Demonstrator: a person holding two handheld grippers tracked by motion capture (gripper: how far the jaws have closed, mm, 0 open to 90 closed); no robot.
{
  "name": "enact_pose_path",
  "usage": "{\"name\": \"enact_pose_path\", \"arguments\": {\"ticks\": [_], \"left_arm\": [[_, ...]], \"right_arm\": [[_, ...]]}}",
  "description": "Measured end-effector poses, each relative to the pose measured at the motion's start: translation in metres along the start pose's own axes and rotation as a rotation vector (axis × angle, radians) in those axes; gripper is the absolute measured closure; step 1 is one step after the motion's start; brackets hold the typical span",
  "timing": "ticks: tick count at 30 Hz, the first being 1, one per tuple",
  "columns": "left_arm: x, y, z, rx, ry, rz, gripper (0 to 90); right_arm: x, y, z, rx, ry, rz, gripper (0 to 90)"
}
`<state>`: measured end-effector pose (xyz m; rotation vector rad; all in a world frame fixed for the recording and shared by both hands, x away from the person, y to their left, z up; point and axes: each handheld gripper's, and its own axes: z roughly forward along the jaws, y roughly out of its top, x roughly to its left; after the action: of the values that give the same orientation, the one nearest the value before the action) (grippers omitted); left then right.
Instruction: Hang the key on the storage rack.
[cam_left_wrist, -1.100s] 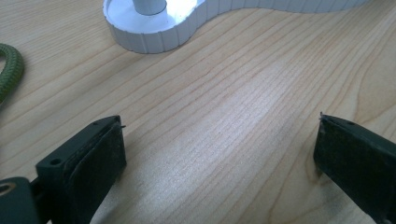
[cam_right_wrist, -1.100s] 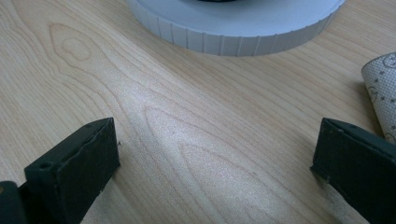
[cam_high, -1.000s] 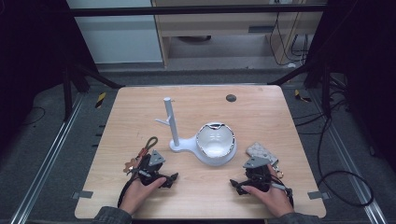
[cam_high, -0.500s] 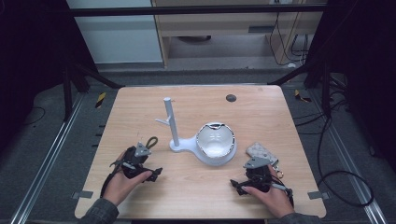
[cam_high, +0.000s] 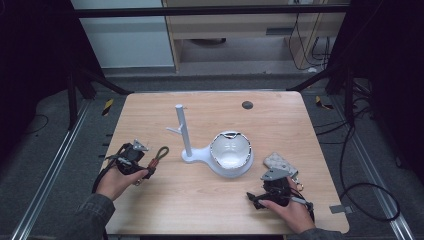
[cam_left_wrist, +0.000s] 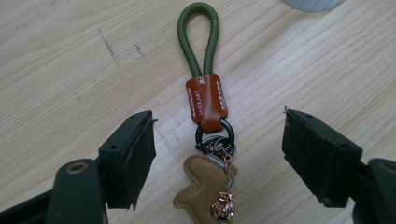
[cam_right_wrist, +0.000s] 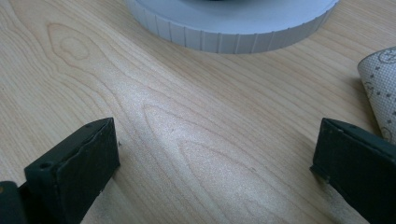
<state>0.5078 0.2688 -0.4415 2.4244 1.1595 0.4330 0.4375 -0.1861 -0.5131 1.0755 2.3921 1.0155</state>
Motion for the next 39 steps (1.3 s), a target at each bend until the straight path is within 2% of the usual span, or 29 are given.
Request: {"name": "enact_pose_path", "arguments": {"ticks": [5, 9, 12, 15, 21, 30, 39], "left_arm": [[0.004, 0.007, 0.008, 0.035, -0.023, 0.007, 37.9], [0.005, 0.014, 0.019, 0.084, -0.037, 0.022, 42.7], [0.007, 0.020, 0.024, 0.102, -0.031, 0.013, 43.6], [0.011, 0.023, 0.027, 0.119, -0.046, 0.001, 48.1], [0.012, 0.023, 0.037, 0.153, -0.050, -0.024, 52.4], [0.014, 0.021, 0.041, 0.153, -0.053, -0.045, 61.4], [0.012, 0.019, 0.042, 0.149, -0.044, -0.033, 65.5]], "right_arm": [[0.000, 0.000, 0.000, 0.000, 0.000, 0.001, 0.3], [0.000, 0.000, 0.000, 0.000, 0.000, 0.000, 0.4], [0.000, 0.000, 0.000, 0.000, 0.000, 0.001, 0.3], [0.000, 0.000, 0.000, 0.000, 0.000, 0.002, 0.3], [0.000, -0.001, -0.001, 0.002, -0.002, 0.004, 0.4], [0.001, -0.001, -0.001, 0.002, -0.005, 0.002, 0.4], [0.001, -0.001, -0.002, 0.004, -0.004, 0.002, 0.4]]}}
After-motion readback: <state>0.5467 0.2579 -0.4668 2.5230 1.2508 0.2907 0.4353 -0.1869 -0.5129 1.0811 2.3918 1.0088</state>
